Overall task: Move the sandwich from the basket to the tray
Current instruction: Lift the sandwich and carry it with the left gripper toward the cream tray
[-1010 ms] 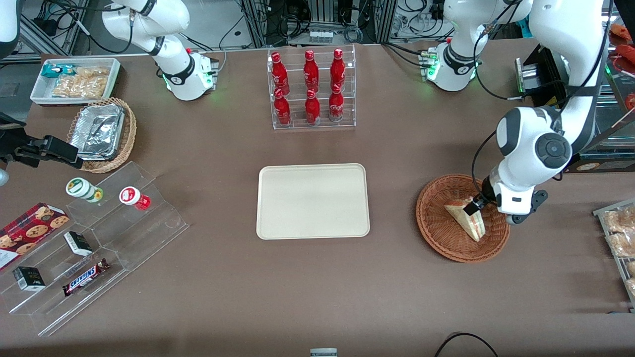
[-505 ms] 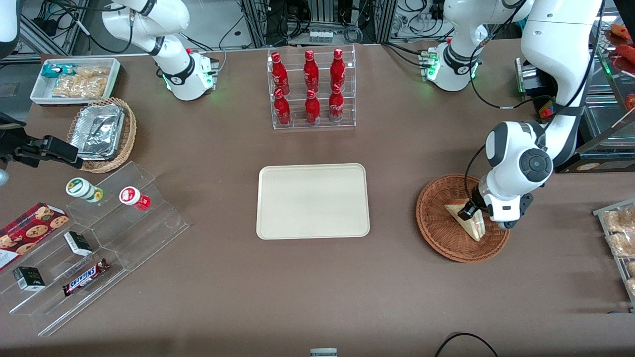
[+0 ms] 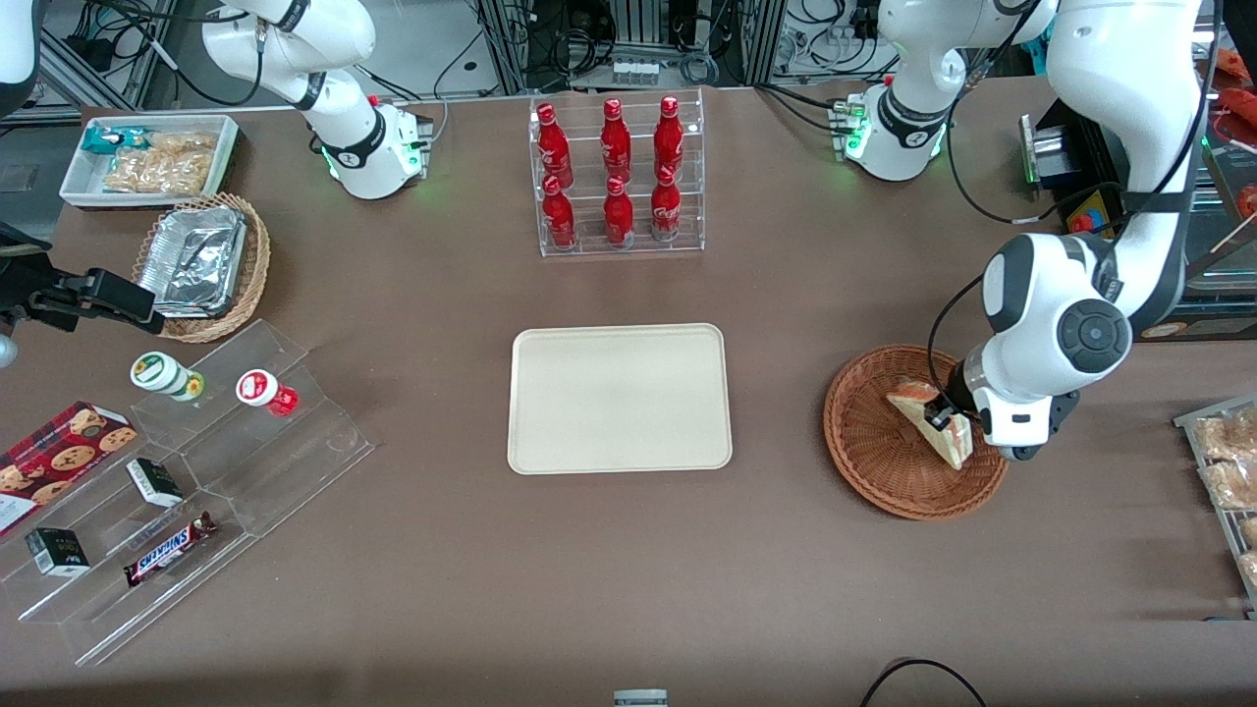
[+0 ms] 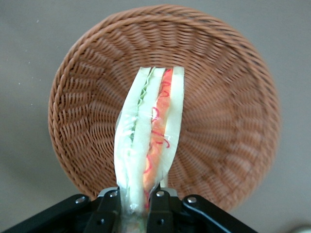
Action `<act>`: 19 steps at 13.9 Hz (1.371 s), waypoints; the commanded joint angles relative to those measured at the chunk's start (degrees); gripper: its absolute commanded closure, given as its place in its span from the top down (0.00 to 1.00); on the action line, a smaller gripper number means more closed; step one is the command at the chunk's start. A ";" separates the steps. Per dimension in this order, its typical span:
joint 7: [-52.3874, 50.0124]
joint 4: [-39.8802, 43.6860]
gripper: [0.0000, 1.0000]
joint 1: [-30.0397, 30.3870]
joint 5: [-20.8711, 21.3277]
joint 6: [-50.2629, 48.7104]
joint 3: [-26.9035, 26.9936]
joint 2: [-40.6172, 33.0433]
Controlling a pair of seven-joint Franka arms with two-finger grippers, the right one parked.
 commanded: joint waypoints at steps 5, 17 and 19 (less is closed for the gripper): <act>16.33 7.96 0.12 -9.82 0.76 -2.75 -1.72 4.34; -0.63 25.03 0.04 -33.11 0.58 -3.64 -1.63 18.49; -1.95 26.60 0.04 -35.32 0.67 -1.62 -1.63 20.78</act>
